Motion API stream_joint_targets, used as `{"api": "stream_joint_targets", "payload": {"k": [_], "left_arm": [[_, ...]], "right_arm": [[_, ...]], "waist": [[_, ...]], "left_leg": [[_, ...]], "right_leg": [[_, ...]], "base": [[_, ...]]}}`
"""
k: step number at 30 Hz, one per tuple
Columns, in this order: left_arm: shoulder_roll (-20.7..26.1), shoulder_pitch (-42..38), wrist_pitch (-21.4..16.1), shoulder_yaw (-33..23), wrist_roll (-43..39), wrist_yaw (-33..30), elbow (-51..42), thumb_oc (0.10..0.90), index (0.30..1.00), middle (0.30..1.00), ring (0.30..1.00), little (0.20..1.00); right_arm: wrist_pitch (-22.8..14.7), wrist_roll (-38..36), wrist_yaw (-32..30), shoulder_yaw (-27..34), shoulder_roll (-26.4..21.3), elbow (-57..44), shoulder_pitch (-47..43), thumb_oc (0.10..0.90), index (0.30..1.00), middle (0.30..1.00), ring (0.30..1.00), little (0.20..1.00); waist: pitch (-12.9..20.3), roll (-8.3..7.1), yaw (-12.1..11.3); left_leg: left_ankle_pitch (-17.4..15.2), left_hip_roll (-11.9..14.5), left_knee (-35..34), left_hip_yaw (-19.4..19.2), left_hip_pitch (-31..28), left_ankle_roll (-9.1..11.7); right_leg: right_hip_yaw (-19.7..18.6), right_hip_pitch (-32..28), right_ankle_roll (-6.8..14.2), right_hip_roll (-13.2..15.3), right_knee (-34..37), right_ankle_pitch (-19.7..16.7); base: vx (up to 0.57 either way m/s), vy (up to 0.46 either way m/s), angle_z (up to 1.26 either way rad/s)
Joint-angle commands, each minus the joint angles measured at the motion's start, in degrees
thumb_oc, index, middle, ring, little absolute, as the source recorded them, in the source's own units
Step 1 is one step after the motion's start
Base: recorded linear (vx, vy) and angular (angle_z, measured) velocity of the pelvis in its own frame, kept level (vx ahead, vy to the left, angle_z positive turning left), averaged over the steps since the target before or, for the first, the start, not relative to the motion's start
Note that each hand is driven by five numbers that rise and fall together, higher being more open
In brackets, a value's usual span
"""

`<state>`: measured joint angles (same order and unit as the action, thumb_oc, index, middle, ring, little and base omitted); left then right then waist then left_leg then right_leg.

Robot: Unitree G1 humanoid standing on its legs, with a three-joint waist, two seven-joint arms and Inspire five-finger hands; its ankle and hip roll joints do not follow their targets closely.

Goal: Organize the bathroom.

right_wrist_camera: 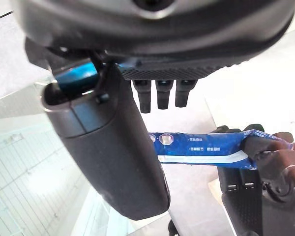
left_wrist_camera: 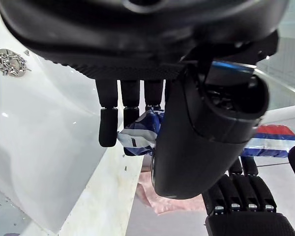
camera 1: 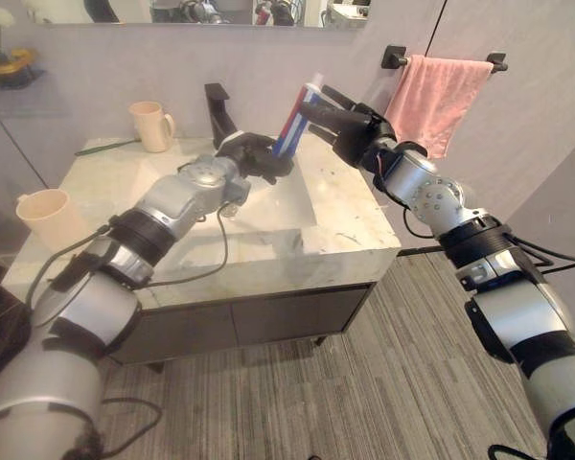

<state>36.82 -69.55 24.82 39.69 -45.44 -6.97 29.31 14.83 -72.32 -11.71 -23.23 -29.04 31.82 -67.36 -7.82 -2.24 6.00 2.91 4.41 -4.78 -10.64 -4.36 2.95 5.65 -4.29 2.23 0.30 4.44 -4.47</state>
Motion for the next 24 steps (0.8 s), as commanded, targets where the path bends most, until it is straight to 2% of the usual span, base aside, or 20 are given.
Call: {"api": "stream_joint_targets", "payload": {"k": [1, 4, 6, 7, 8, 9, 11, 12, 13, 24], "left_arm": [[2.0, -11.9, -7.5, 1.3, -1.4, -0.5, 5.4, 0.400, 0.300, 0.300, 0.300, 0.300], [2.1, -12.0, -7.7, 1.4, -1.7, -0.5, 5.6, 0.400, 0.300, 0.300, 0.300, 0.300], [2.1, -12.2, -7.7, 1.6, -2.0, -0.6, 5.6, 0.400, 0.300, 0.300, 0.300, 0.300], [2.1, -12.2, -7.7, 1.6, -2.0, -0.7, 5.6, 0.400, 0.300, 0.300, 0.300, 0.300], [2.1, -12.3, -7.9, 1.8, -2.3, -0.6, 5.8, 0.400, 0.300, 0.300, 0.300, 0.300], [2.2, -12.4, -7.9, 1.9, -2.4, -0.6, 5.8, 0.400, 0.300, 0.300, 0.300, 0.300], [2.2, -12.5, -7.8, 1.9, -2.6, -0.6, 5.9, 0.400, 0.300, 0.300, 0.300, 0.300], [2.2, -12.5, -7.8, 1.9, -2.5, -0.6, 5.9, 0.400, 0.300, 0.300, 0.300, 0.300], [2.3, -12.5, -7.6, 1.9, -2.7, -0.6, 5.8, 0.400, 0.300, 0.300, 0.300, 0.300], [2.4, -12.9, -7.9, 2.4, -3.5, -0.5, 6.7, 0.400, 0.300, 0.300, 0.300, 0.300]], "right_arm": [[-6.7, 0.0, 3.0, 0.2, -0.3, 4.6, -8.5, 0.800, 0.900, 0.900, 0.900, 0.900], [-6.6, 0.2, 2.8, 0.1, -0.4, 4.5, -8.6, 0.800, 0.900, 0.900, 0.900, 0.900], [-6.4, 0.2, 2.8, 0.0, -0.5, 4.6, -8.8, 0.725, 0.787, 0.787, 0.787, 0.787], [-6.4, 0.1, 2.8, 0.0, -0.5, 4.6, -8.8, 0.715, 0.773, 0.773, 0.773, 0.773], [-6.6, 0.0, 3.0, -0.1, -0.5, 5.0, -8.9, 0.675, 0.712, 0.712, 0.712, 0.712], [-6.6, -0.1, 3.1, -0.1, -0.6, 5.0, -8.9, 0.569, 0.554, 0.554, 0.554, 0.554], [-6.7, -0.2, 3.3, -0.1, -0.6, 5.1, -8.9, 0.543, 0.514, 0.514, 0.514, 0.514], [-6.7, -0.2, 3.5, -0.1, -0.6, 5.2, -8.9, 0.497, 0.446, 0.446, 0.446, 0.446], [-6.6, -0.4, 3.6, -0.1, -0.6, 5.1, -9.0, 0.400, 0.300, 0.300, 0.300, 0.300], [-6.8, -0.9, 3.9, -0.4, -0.4, 5.8, -9.3, 0.400, 0.300, 0.300, 0.300, 0.300]], "waist": [[10.9, 0.20, -1.5], [11.0, 0.22, -1.5], [11.0, 0.25, -1.4], [11.0, 0.25, -1.4], [11.1, 0.26, -1.4], [11.1, 0.31, -1.4], [11.1, 0.31, -1.4], [11.1, 0.29, -1.4], [11.1, 0.32, -1.4], [11.1, 0.35, -1.5]], "left_leg": [[-2.2, -1.2, 1.1, 3.1, 1.7, -0.1], [-2.2, -1.3, 1.1, 3.1, 1.7, -0.1], [-2.2, -1.3, 1.1, 3.1, 1.7, -0.1], [-2.2, -1.3, 1.1, 3.1, 1.7, -0.1], [-2.2, -1.2, 1.0, 3.1, 1.6, -0.1], [-2.2, -1.2, 0.9, 3.1, 1.6, -0.1], [-2.2, -1.2, 1.0, 3.1, 1.6, -0.1], [-2.2, -1.2, 1.1, 3.1, 1.7, -0.1], [-2.3, -1.2, 1.1, 3.1, 1.7, -0.1], [-2.3, -1.2, 1.2, 3.3, 1.8, -0.1]], "right_leg": [[3.2, 1.3, 6.2, 1.7, -4.6, 5.7], [3.2, 1.3, 6.2, 1.8, -4.6, 5.7], [3.2, 1.3, 6.2, 1.8, -4.7, 5.8], [3.2, 1.3, 6.2, 1.8, -4.7, 5.8], [3.2, 1.3, 6.3, 1.8, -4.6, 5.8], [3.2, 1.3, 6.3, 1.8, -4.6, 5.8], [3.1, 1.3, 6.3, 1.7, -4.7, 5.8], [3.1, 1.4, 6.3, 1.8, -4.7, 5.8], [3.1, 1.5, 6.2, 1.8, -4.8, 5.9], [3.2, 1.3, 6.2, 1.8, -4.8, 5.9]], "base": [[0.00, 0.000, 0.00], [0.00, 0.000, 0.00], [0.00, 0.000, 0.00], [0.00, 0.000, 0.00], [0.00, 0.000, 0.00], [0.00, 0.000, 0.00], [0.00, 0.000, 0.00], [0.00, 0.000, 0.00], [0.00, 0.000, 0.00], [0.00, 0.000, 0.00]]}}
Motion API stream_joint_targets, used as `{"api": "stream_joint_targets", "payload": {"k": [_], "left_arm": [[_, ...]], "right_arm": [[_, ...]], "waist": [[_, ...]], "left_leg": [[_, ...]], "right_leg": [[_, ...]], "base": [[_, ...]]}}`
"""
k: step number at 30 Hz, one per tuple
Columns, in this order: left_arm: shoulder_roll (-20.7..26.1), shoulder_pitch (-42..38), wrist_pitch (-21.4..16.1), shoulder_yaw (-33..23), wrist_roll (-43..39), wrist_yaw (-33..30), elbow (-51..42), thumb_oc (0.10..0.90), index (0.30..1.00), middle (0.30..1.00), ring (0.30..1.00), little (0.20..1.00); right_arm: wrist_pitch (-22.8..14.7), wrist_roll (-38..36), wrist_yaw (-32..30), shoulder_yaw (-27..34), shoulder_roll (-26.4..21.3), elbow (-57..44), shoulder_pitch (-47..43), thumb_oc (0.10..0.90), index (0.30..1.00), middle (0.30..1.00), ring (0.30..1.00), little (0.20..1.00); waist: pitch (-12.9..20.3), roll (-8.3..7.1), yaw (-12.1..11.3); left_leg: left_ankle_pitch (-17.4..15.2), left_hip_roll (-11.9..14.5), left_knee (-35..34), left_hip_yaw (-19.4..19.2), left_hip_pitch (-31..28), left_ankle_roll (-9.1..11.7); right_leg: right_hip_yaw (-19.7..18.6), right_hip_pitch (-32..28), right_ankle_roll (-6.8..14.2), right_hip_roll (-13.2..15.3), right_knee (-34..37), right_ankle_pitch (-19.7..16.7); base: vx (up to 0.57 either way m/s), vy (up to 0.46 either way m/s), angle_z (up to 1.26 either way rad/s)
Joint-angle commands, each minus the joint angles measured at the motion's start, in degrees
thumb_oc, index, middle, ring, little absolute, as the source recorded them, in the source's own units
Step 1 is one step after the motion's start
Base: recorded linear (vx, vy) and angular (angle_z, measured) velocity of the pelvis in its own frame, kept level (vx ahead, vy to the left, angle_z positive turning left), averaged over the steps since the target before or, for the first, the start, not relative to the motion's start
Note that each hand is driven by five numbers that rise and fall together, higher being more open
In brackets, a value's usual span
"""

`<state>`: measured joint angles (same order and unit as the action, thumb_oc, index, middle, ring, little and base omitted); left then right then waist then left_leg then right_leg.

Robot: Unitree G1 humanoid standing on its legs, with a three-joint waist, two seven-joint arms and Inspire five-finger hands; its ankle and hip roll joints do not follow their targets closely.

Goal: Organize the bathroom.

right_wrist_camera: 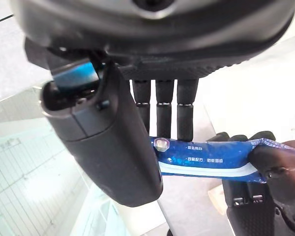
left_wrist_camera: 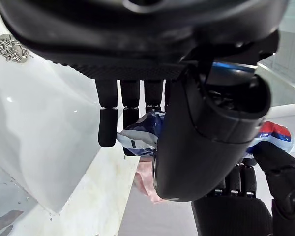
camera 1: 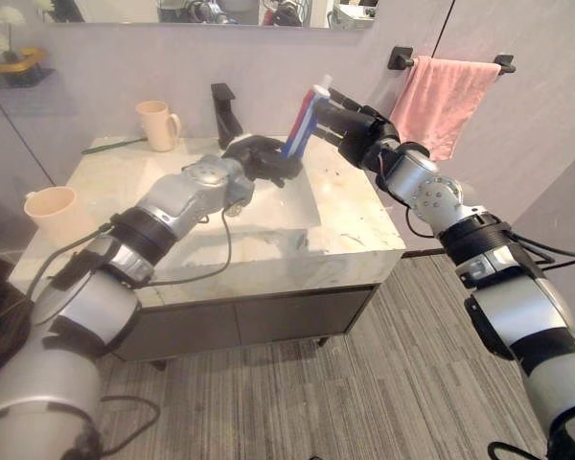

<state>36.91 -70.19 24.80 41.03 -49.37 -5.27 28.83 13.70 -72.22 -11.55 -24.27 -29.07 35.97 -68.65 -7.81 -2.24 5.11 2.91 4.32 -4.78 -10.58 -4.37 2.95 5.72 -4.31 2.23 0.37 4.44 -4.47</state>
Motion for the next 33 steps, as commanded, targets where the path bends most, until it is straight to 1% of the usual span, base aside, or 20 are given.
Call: {"api": "stream_joint_targets", "payload": {"k": [1, 3, 4, 5, 6, 9, 12, 13, 17, 20, 25, 29, 30, 31, 33], "left_arm": [[2.3, -12.3, -7.8, 1.1, 0.3, -2.0, 7.2, 0.400, 0.300, 0.300, 0.300, 0.300], [2.4, -12.4, -7.7, 1.3, 0.1, -1.5, 7.3, 0.400, 0.300, 0.300, 0.300, 0.300], [2.4, -12.3, -7.8, 1.3, 0.1, -1.0, 7.4, 0.456, 0.385, 0.385, 0.385, 0.385], [2.4, -12.4, -8.0, 1.3, 0.5, -0.9, 7.5, 0.684, 0.726, 0.726, 0.726, 0.726], [2.4, -12.4, -7.8, 1.4, 0.3, -0.6, 7.5, 0.800, 0.900, 0.900, 0.900, 0.900], [2.5, -12.6, -7.7, 1.7, -0.4, -0.2, 7.5, 0.800, 0.900, 0.900, 0.900, 0.900], [2.4, -12.5, -7.9, 1.5, -3.1, -1.2, 7.6, 0.800, 0.900, 0.900, 0.900, 0.900], [2.5, -12.2, -8.5, 0.9, -5.8, -2.2, 7.7, 0.800, 0.900, 0.900, 0.900, 0.900], [3.4, -11.3, -9.6, -1.1, -8.1, -3.8, 6.4, 0.800, 0.900, 0.900, 0.900, 0.900], [4.6, -10.5, -9.5, -2.5, -7.8, -4.2, 4.7, 0.800, 0.900, 0.900, 0.900, 0.900], [7.5, -8.5, -8.8, -4.9, -6.9, -5.9, 0.8, 0.800, 0.900, 0.900, 0.900, 0.900], [9.3, -7.6, -10.9, -6.2, -6.0, -8.0, -0.7, 0.800, 0.900, 0.900, 0.900, 0.900], [9.9, -7.4, -12.0, -6.6, -5.6, -8.8, -1.0, 0.800, 0.900, 0.900, 0.900, 0.900], [10.9, -7.2, -14.2, -7.3, -4.9, -10.3, -1.7, 0.800, 0.900, 0.900, 0.900, 0.900], [12.3, -6.9, -16.3, -8.4, -3.9, -12.7, -3.0, 0.800, 0.900, 0.900, 0.900, 0.900]], "right_arm": [[-5.8, -1.0, 3.6, 0.6, -0.3, 1.8, -8.0, 0.400, 0.300, 0.300, 0.300, 0.300], [-5.8, -1.1, 3.6, 0.5, -0.3, 2.0, -8.1, 0.400, 0.300, 0.300, 0.300, 0.300], [-5.8, -1.0, 3.6, 0.6, -0.4, 2.2, -8.2, 0.400, 0.300, 0.300, 0.300, 0.300], [-5.8, -1.0, 3.6, 0.6, -0.4, 2.2, -8.2, 0.400, 0.300, 0.300, 0.300, 0.300], [-5.8, -1.1, 3.6, 0.5, -0.5, 2.3, -8.3, 0.400, 0.300, 0.300, 0.300, 0.300], [-6.0, -1.4, 3.4, 0.3, -0.7, 2.3, -8.5, 0.400, 0.300, 0.300, 0.300, 0.300], [-6.3, -1.3, 3.3, 0.3, -0.8, 2.3, -8.4, 0.400, 0.300, 0.300, 0.300, 0.300], [-6.5, -1.5, 3.7, 0.3, -1.3, 2.4, -8.2, 0.400, 0.300, 0.300, 0.300, 0.300], [-6.6, -1.7, 3.8, 0.9, -2.0, 2.0, -7.7, 0.400, 0.300, 0.300, 0.300, 0.300], [-6.6, -1.9, 2.9, 1.2, -2.7, 0.9, -7.3, 0.400, 0.300, 0.300, 0.300, 0.300], [-5.5, -2.2, 0.5, 2.3, -4.4, -1.8, -6.5, 0.400, 0.300, 0.300, 0.300, 0.300], [-4.9, -2.4, 0.1, 3.0, -5.8, -2.4, -6.0, 0.400, 0.300, 0.300, 0.300, 0.300], [-4.9, -2.4, 0.1, 3.2, -6.1, -2.5, -5.7, 0.400, 0.300, 0.300, 0.300, 0.300], [-5.1, -2.4, 0.1, 3.4, -6.6, -2.7, -5.2, 0.400, 0.300, 0.300, 0.300, 0.300], [-5.2, -2.5, 0.0, 3.7, -7.4, -3.2, -4.7, 0.400, 0.300, 0.300, 0.300, 0.300]], "waist": [[11.1, 0.31, -0.7], [11.2, 0.32, -0.7], [11.2, 0.32, -0.7], [11.3, 0.32, -0.7], [11.3, 0.33, -0.7], [11.4, 0.37, -0.7], [11.4, 0.35, -0.6], [11.4, 0.30, -0.6], [11.4, 0.38, -0.7], [11.3, 0.33, -1.0], [11.3, 0.24, -1.5], [11.1, 0.19, -1.8], [11.1, 0.16, -1.9], [11.1, 0.14, -2.1], [11.0, 0.08, -2.3]], "left_leg": [[-2.3, -1.1, 1.3, 3.3, 1.8, -0.1], [-2.3, -1.1, 1.1, 3.2, 1.7, -0.1], [-2.3, -1.1, 1.1, 3.2, 1.7, -0.1], [-2.3, -1.1, 1.2, 3.2, 1.8, -0.1], [-2.2, -1.1, 1.1, 3.2, 1.8, -0.1], [-2.2, -1.1, 1.0, 3.2, 1.8, -0.1], [-2.2, -1.1, 1.1, 3.2, 1.8, -0.1], [-2.2, -1.1, 1.1, 3.1, 1.8, -0.1], [-2.2, -1.1, 1.1, 3.2, 1.7, 0.0], [-2.2, -1.1, 1.2, 3.3, 1.9, 0.0], [-2.2, -1.2, 1.1, 3.6, 1.9, -0.1], [-2.2, -1.2, 1.1, 3.8, 1.9, -0.1], [-2.2, -1.2, 1.0, 3.8, 1.9, -0.1], [-2.2, -1.2, 1.0, 3.9, 1.8, 0.0], [-2.1, -1.3, 0.9, 4.0, 1.8, 0.0]], "right_leg": [[3.2, 1.2, 6.2, 1.8, -4.8, 5.9], [3.2, 1.2, 6.2, 1.7, -4.7, 5.9], [3.2, 1.2, 6.3, 1.7, -4.7, 5.9], [3.2, 1.2, 6.3, 1.8, -4.7, 5.9], [3.1, 1.2, 6.3, 1.8, -4.7, 5.8], [3.1, 1.2, 6.3, 1.8, -4.6, 5.8], [3.1, 1.3, 6.4, 1.8, -4.6, 5.7], [3.1, 1.3, 6.4, 1.9, -4.6, 5.7], [3.1, 1.2, 6.3, 1.8, -4.6, 5.7], [3.1, 1.3, 6.2, 1.8, -4.8, 5.8], [3.2, 1.3, 6.0, 1.7, -4.6, 5.9], [3.4, 1.0, 5.9, 1.7, -4.5, 5.9], [3.4, 1.0, 5.8, 1.7, -4.4, 5.9], [3.5, 0.9, 5.8, 1.7, -4.3, 5.9], [3.5, 0.7, 5.7, 1.7, -4.1, 5.9]], "base": [[0.00, 0.000, 0.00], [0.00, 0.000, 0.00], [0.00, 0.000, 0.00], [0.00, 0.000, 0.00], [0.00, 0.000, 0.00], [0.00, 0.000, 0.00], [0.00, 0.000, 0.00], [0.00, 0.000, 0.00], [0.00, 0.000, 0.00], [0.00, 0.000, 0.00], [0.00, 0.000, 0.01], [0.00, 0.000, 0.00], [0.00, 0.000, 0.00], [0.00, 0.000, 0.00], [0.00, 0.000, 0.00]]}}
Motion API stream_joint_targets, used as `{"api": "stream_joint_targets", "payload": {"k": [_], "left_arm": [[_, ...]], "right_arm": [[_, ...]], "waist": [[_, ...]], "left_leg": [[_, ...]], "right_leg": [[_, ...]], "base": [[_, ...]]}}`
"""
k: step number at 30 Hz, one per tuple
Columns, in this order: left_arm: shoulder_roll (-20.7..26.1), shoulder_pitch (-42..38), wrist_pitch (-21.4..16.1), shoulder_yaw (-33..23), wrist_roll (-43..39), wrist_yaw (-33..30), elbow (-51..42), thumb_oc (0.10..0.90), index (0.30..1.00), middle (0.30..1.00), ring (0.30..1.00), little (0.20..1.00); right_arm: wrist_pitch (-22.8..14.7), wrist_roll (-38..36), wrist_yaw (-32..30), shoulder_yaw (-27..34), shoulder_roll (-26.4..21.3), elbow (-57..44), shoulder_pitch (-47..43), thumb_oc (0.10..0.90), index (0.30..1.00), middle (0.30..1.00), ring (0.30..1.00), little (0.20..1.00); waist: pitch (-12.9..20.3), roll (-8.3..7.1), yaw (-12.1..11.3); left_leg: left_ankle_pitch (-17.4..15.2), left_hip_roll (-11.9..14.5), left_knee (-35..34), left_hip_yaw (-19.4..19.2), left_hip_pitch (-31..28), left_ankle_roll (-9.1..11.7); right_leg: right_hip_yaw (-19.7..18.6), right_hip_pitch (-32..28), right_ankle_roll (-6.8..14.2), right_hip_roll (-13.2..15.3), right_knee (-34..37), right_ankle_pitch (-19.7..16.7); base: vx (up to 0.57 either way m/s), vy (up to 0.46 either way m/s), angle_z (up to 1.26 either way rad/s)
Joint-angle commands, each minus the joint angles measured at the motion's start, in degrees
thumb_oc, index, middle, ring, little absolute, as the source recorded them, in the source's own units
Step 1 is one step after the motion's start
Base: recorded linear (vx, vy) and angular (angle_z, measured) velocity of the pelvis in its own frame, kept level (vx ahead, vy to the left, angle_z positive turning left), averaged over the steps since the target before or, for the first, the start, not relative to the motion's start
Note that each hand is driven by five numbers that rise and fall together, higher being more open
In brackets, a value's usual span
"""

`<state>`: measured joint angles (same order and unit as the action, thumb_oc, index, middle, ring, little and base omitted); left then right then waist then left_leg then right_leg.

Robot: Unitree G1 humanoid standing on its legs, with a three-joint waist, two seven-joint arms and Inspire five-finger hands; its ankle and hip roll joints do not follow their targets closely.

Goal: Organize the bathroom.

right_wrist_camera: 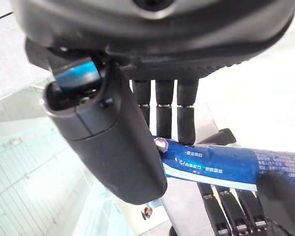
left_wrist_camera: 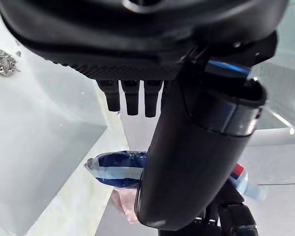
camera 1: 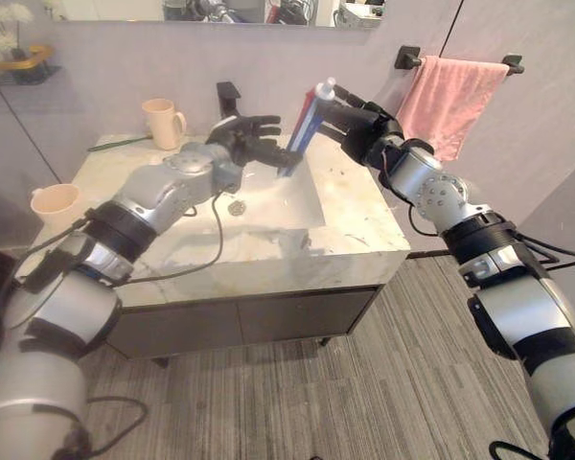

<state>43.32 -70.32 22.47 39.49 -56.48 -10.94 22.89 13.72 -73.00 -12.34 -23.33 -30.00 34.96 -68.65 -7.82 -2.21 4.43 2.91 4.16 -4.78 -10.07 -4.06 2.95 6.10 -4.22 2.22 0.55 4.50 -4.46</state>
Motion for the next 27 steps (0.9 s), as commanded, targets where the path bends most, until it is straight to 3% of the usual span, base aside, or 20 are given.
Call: {"api": "stream_joint_targets", "payload": {"k": [1, 6, 10, 15, 16, 20, 22, 23, 24, 25, 27], "left_arm": [[6.4, -6.6, -14.8, -7.3, 3.8, -8.2, 2.5, 0.800, 0.900, 0.900, 0.900, 0.900], [12.6, -5.6, -22.1, -12.6, 13.0, -21.3, -0.2, 0.800, 0.900, 0.900, 0.900, 0.900], [16.4, -1.7, -23.5, -19.3, 17.6, -28.5, -3.1, 0.800, 0.900, 0.900, 0.900, 0.900], [19.1, 10.7, -24.2, -32.8, 21.0, -37.6, -8.6, 0.800, 0.900, 0.900, 0.900, 0.900], [18.9, 16.2, -24.4, -38.0, 22.5, -41.3, -10.0, 0.800, 0.900, 0.900, 0.900, 0.900], [16.9, 26.7, -22.9, -47.8, 24.4, -45.7, -12.0, 0.800, 0.900, 0.900, 0.900, 0.900], [11.1, 40.4, -24.3, -58.2, 21.8, -48.9, -11.8, 0.800, 0.900, 0.900, 0.900, 0.900], [10.4, 41.6, -24.3, -59.1, 21.6, -49.2, -11.7, 0.800, 0.900, 0.900, 0.900, 0.900], [6.5, 49.2, -23.7, -64.0, 22.0, -49.7, -10.4, 0.800, 0.900, 0.900, 0.900, 0.900], [3.4, 55.2, -23.2, -66.4, 21.5, -48.3, -6.9, 0.800, 0.900, 0.900, 0.900, 0.900], [1.6, 58.7, -23.0, -67.1, 21.3, -46.9, -1.3, 0.800, 0.900, 0.900, 0.900, 0.900]], "right_arm": [[-5.1, -1.8, 0.8, 2.9, -6.7, -2.4, -4.5, 0.400, 0.300, 0.300, 0.300, 0.300], [-5.3, -2.0, -0.5, 4.4, -8.9, -3.9, -3.0, 0.400, 0.300, 0.300, 0.300, 0.300], [-4.8, -1.3, -2.2, 6.4, -9.9, -6.5, -1.2, 0.400, 0.300, 0.300, 0.300, 0.300], [-3.5, -0.2, -4.4, 10.3, -11.5, -11.6, 3.0, 0.400, 0.300, 0.300, 0.300, 0.300], [-2.9, 0.2, -4.0, 12.0, -12.2, -12.8, 4.7, 0.400, 0.300, 0.300, 0.300, 0.300], [-2.8, 0.8, -3.8, 14.1, -13.0, -14.8, 7.8, 0.400, 0.300, 0.300, 0.300, 0.300], [-3.4, 1.8, -3.3, 16.4, -13.6, -17.6, 11.8, 0.400, 0.300, 0.300, 0.300, 0.300], [-3.5, 1.9, -3.3, 16.5, -13.6, -17.8, 12.1, 0.400, 0.300, 0.300, 0.300, 0.300], [-3.3, 2.2, -3.7, 17.6, -14.3, -19.7, 13.5, 0.400, 0.300, 0.300, 0.300, 0.300], [-2.7, 1.8, -5.1, 18.1, -15.0, -21.9, 13.8, 0.400, 0.300, 0.300, 0.300, 0.300], [-1.8, 0.9, -6.0, 18.1, -15.9, -22.7, 12.9, 0.400, 0.300, 0.300, 0.300, 0.300]], "waist": [[11.0, 0.06, -1.7], [10.8, -0.08, -2.8], [10.8, -0.23, -3.6], [10.5, -0.58, -4.8], [10.3, -0.85, -5.3], [10.1, -1.15, -6.0], [9.6, -1.33, -6.7], [9.7, -1.31, -6.7], [9.4, -1.50, -7.1], [9.3, -1.64, -7.4], [9.3, -1.73, -7.5]], "left_leg": [[-2.1, -1.1, 0.9, 3.5, 1.5, 0.0], [-2.2, -1.3, 0.6, 4.2, 1.2, 0.2], [-2.1, -1.3, 0.3, 4.7, 1.2, 0.3], [-1.7, -1.2, 0.2, 5.3, 1.6, 0.4], [-1.7, -1.1, 0.2, 5.6, 1.6, 0.4], [-1.7, -1.1, 0.1, 6.1, 1.7, 0.5], [-1.5, -1.0, 0.1, 6.9, 1.7, 0.6], [-1.9, -1.0, 0.0, 7.1, 1.5, 0.6], [-1.3, -1.0, 0.1, 7.5, 1.8, 0.6], [-1.6, -1.0, -0.1, 8.0, 1.7, 0.7], [-1.5, -1.0, -0.1, 8.1, 1.8, 0.7]], "right_leg": [[3.2, 0.6, 5.7, 1.5, -4.1, 5.9], [3.5, 0.1, 5.3, 1.5, -3.7, 6.0], [3.7, -0.1, 4.9, 1.4, -3.5, 6.2], [4.1, 0.0, 4.4, 1.2, -3.4, 6.3], [4.1, 0.0, 4.2, 1.2, -3.3, 6.4], [4.2, 0.0, 3.9, 1.0, -3.3, 6.6], [4.4, -0.1, 3.6, 0.7, -3.2, 6.8], [4.2, -0.3, 3.7, 0.6, -3.1, 7.1], [4.4, -0.1, 3.4, 0.4, -3.2, 6.9], [4.3, -0.3, 3.3, 0.2, -3.2, 7.4], [4.4, -0.2, 3.3, 0.1, -3.3, 7.5]], "base": [[0.00, 0.000, 0.00], [-0.01, -0.003, 0.02], [-0.01, -0.006, 0.10], [-0.03, -0.004, 0.17], [-0.03, -0.009, 0.14], [-0.01, -0.007, 0.07], [-0.04, -0.017, 0.08], [-0.10, -0.014, 0.08], [-0.04, -0.008, 0.17], [-0.08, -0.005, 0.18], [-0.04, 0.008, 0.12]]}}
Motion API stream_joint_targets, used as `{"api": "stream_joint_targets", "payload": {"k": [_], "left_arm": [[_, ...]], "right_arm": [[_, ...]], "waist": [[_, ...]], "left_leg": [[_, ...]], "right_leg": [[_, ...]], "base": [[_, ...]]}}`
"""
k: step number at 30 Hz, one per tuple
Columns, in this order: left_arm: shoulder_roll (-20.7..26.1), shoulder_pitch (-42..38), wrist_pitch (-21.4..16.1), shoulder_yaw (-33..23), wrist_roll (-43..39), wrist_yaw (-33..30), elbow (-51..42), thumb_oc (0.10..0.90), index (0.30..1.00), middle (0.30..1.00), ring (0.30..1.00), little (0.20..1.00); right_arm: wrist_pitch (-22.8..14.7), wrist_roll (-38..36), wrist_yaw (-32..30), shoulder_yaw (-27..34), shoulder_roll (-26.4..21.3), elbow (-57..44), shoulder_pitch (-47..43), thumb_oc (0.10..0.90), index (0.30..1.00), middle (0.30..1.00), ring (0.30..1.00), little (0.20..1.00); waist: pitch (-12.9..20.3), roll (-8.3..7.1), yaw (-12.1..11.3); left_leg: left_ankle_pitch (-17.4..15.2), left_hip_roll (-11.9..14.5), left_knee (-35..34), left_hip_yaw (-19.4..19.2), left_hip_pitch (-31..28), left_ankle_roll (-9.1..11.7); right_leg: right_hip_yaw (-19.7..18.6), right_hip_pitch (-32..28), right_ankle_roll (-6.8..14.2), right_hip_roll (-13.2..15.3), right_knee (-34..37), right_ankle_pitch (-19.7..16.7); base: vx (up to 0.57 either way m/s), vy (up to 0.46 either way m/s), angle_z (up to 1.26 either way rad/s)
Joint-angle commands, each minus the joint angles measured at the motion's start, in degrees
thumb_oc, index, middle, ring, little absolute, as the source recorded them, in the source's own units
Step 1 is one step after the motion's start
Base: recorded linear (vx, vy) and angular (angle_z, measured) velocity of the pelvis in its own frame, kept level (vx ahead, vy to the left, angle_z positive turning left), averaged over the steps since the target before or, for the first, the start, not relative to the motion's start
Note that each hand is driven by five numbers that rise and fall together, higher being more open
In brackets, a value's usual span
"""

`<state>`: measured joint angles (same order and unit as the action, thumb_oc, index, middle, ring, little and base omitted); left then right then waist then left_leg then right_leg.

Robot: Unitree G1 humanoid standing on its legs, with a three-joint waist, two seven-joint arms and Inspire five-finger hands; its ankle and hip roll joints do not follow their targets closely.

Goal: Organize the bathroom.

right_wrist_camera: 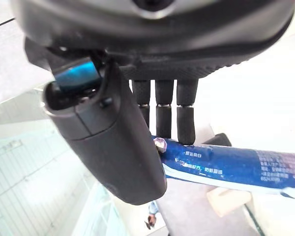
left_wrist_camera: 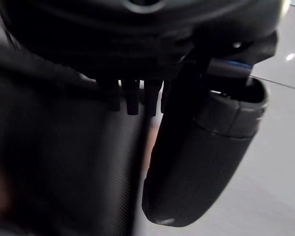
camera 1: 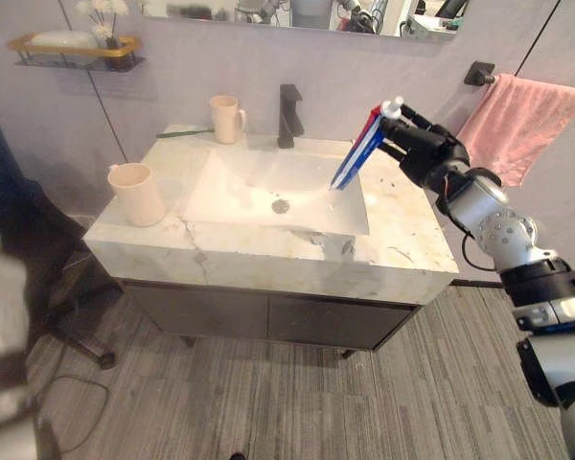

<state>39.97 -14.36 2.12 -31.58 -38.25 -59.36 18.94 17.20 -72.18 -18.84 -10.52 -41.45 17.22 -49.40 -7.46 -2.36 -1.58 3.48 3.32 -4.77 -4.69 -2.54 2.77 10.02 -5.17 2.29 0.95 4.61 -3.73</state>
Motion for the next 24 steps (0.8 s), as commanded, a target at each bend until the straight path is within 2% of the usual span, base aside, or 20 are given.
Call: {"api": "stream_joint_targets", "payload": {"k": [1, 4, 5, 7, 8, 9, 10, 11, 12, 13, 14, 15, 17, 19, 20, 24], "left_arm": [[4.4, 4.0, -3.4, 4.1, 2.3, 2.6, 6.1, 0.800, 0.900, 0.900, 0.900, 0.900], [0.9, 9.4, -0.9, 6.0, 1.7, 10.4, 25.8, 0.800, 0.900, 0.900, 0.900, 0.900], [0.1, 10.0, 0.8, 6.8, 2.2, 13.1, 29.3, 0.800, 0.900, 0.900, 0.900, 0.900], [-0.5, 10.5, 6.2, 8.1, 3.1, 16.3, 32.9, 0.800, 0.900, 0.900, 0.900, 0.900], [-1.9, 11.5, 10.1, 11.1, 4.1, 20.7, 38.7, 0.800, 0.900, 0.900, 0.900, 0.900], [-3.3, 11.9, 11.4, 12.7, 2.7, 25.2, 42.8, 0.800, 0.900, 0.900, 0.900, 0.900], [-3.6, 12.0, 13.6, 13.0, 4.5, 26.3, 43.3, 0.800, 0.900, 0.900, 0.900, 0.900], [-5.8, 12.6, 16.5, 19.2, 10.2, 35.2, 51.2, 0.800, 0.900, 0.900, 0.900, 0.900], [-6.2, 12.6, 16.0, 20.5, 11.6, 36.8, 52.8, 0.800, 0.900, 0.900, 0.900, 0.900], [-7.1, 12.4, 16.2, 23.9, 17.3, 41.0, 55.5, 0.800, 0.900, 0.900, 0.900, 0.900], [-9.0, 11.8, 17.8, 30.5, 32.4, 50.1, 58.5, 0.800, 0.900, 0.900, 0.900, 0.900], [-10.0, 11.7, 18.4, 34.4, 35.1, 51.9, 59.3, 0.800, 0.900, 0.900, 0.900, 0.900], [-12.5, 12.6, 20.0, 45.1, 51.3, 62.0, 60.7, 0.800, 0.900, 0.900, 0.900, 0.900], [-13.9, 12.4, 21.7, 49.3, 50.7, 65.9, 61.0, 0.800, 0.900, 0.900, 0.900, 0.900], [-16.1, 11.4, 23.3, 49.8, 44.8, 64.6, 61.1, 0.800, 0.900, 0.900, 0.900, 0.900], [-17.8, 11.5, 22.4, 49.8, 39.1, 62.0, 61.0, 0.800, 0.900, 0.900, 0.900, 0.900]], "right_arm": [[-4.8, -0.5, 0.0, 4.9, -5.1, -5.0, -7.2, 0.400, 0.300, 0.300, 0.300, 0.300], [-3.9, -2.9, -0.1, 1.8, -6.8, -2.4, -12.4, 0.400, 0.300, 0.300, 0.300, 0.300], [-4.1, -2.8, -0.1, 0.8, -6.6, -1.9, -13.5, 0.400, 0.300, 0.300, 0.300, 0.300], [-4.1, -3.0, -0.6, -0.3, -6.2, -1.9, -14.7, 0.400, 0.300, 0.300, 0.300, 0.300], [-3.9, -3.3, -1.7, -1.4, -5.6, -2.6, -15.9, 0.400, 0.300, 0.300, 0.300, 0.300], [-3.6, -3.2, -2.2, -2.1, -5.2, -3.4, -16.4, 0.400, 0.300, 0.300, 0.300, 0.300], [-3.5, -3.2, -2.2, -2.2, -5.1, -3.5, -16.5, 0.400, 0.300, 0.300, 0.300, 0.300], [-3.3, -2.1, -2.0, -2.7, -3.2, -4.4, -16.7, 0.400, 0.300, 0.300, 0.300, 0.300], [-3.2, -1.8, -1.8, -2.7, -2.9, -4.7, -16.6, 0.400, 0.300, 0.300, 0.300, 0.300], [-3.2, -1.3, -1.7, -2.8, -2.1, -5.3, -16.5, 0.400, 0.300, 0.300, 0.300, 0.300], [-3.6, -1.0, -1.5, -3.0, -0.9, -6.5, -15.9, 0.400, 0.300, 0.300, 0.300, 0.300], [-3.7, -1.1, -1.1, -3.0, -0.6, -6.8, -15.7, 0.400, 0.300, 0.300, 0.300, 0.300], [-4.8, -2.0, 1.7, -3.9, -0.3, -6.1, -15.6, 0.400, 0.300, 0.300, 0.300, 0.300], [-5.3, -1.0, 3.7, -4.4, 1.2, -5.6, -15.0, 0.400, 0.300, 0.300, 0.300, 0.300], [-4.9, 0.3, 4.2, -4.4, 3.2, -6.5, -14.3, 0.400, 0.300, 0.300, 0.300, 0.300], [-3.5, 0.9, 4.3, -3.3, 4.1, -7.3, -14.3, 0.400, 0.300, 0.300, 0.300, 0.300]], "waist": [[9.0, -1.62, -1.5], [8.7, -1.51, -1.6], [8.6, -1.43, -1.6], [8.5, -1.38, -1.5], [8.3, -1.33, -1.3], [8.3, -1.23, -1.2], [8.3, -1.21, -1.2], [8.0, -0.82, -0.6], [8.0, -0.73, -0.5], [7.8, -0.59, -0.3], [7.5, -0.41, 0.3], [7.4, -0.36, 0.5], [7.0, -0.02, 1.2], [6.5, 0.25, 1.8], [6.2, 0.26, 2.5], [5.9, -0.21, 2.7]], "left_leg": [[-2.0, -0.2, -0.1, 2.7, 0.3, 0.9], [-1.7, -0.2, -0.1, 2.7, 0.7, 1.1], [-1.6, -0.2, -0.1, 2.7, 0.7, 1.1], [-1.6, -0.2, -0.1, 2.6, 0.8, 1.1], [-1.5, -0.1, -0.1, 2.5, 0.8, 1.1], [-1.5, -0.1, 0.0, 2.5, 0.9, 1.1], [-1.5, -0.1, 0.0, 2.5, 1.0, 1.1], [-1.3, 0.1, -0.1, 2.0, 0.9, 1.1], [-1.4, 0.1, -0.1, 2.0, 0.9, 1.1], [-1.4, 0.1, -0.1, 1.7, 0.8, 1.0], [-1.5, 0.3, 0.0, 1.1, 0.7, 1.0], [-1.5, 0.3, 0.1, 0.9, 0.7, 1.0], [-1.2, 0.5, 0.2, 0.6, 1.2, 0.9], [-1.4, 0.6, 0.2, 0.2, 1.1, 0.8], [-1.8, 0.7, 0.1, -0.6, 0.7, 0.6], [-2.0, 0.8, 0.6, -1.4, 0.9, 0.7]], "right_leg": [[0.6, 0.8, 3.3, -0.3, -3.4, 6.7], [1.0, 1.2, 3.7, -0.2, -3.6, 6.5], [1.0, 1.3, 3.8, -0.2, -3.7, 6.5], [1.1, 1.4, 3.8, -0.2, -3.7, 6.4], [0.9, 1.4, 3.9, -0.3, -3.8, 6.4], [0.8, 1.6, 4.0, -0.4, -3.8, 6.4], [0.8, 1.6, 4.0, -0.4, -3.8, 6.3], [0.6, 1.7, 4.0, -0.6, -4.2, 6.4], [0.5, 1.8, 4.0, -0.6, -4.3, 6.5], [0.4, 1.8, 4.1, -0.6, -4.5, 6.6], [0.3, 1.7, 4.3, -0.6, -4.6, 6.8], [0.2, 1.7, 4.3, -0.6, -4.7, 6.8], [-0.2, 2.5, 4.4, -0.5, -5.4, 6.8], [-0.5, 2.8, 4.3, -0.6, -6.0, 7.2], [-0.4, 2.7, 4.2, -0.6, -6.2, 7.6], [-0.2, 2.1, 3.9, -0.5, -6.3, 8.0]], "base": [[-0.07, 0.022, 0.13], [-0.07, 0.024, 0.10], [-0.06, 0.013, 0.02], [-0.05, 0.007, 0.02], [-0.06, 0.007, 0.03], [-0.05, 0.007, 0.01], [-0.05, 0.014, 0.00], [-0.03, 0.014, 0.01], [-0.04, 0.019, -0.06], [-0.03, 0.015, -0.12], [-0.04, 0.013, -0.15], [-0.06, 0.010, -0.08], [-0.06, 0.017, -0.07], [-0.03, 0.039, -0.29], [-0.01, 0.042, -0.28], [0.00, 0.020, -0.18]]}}
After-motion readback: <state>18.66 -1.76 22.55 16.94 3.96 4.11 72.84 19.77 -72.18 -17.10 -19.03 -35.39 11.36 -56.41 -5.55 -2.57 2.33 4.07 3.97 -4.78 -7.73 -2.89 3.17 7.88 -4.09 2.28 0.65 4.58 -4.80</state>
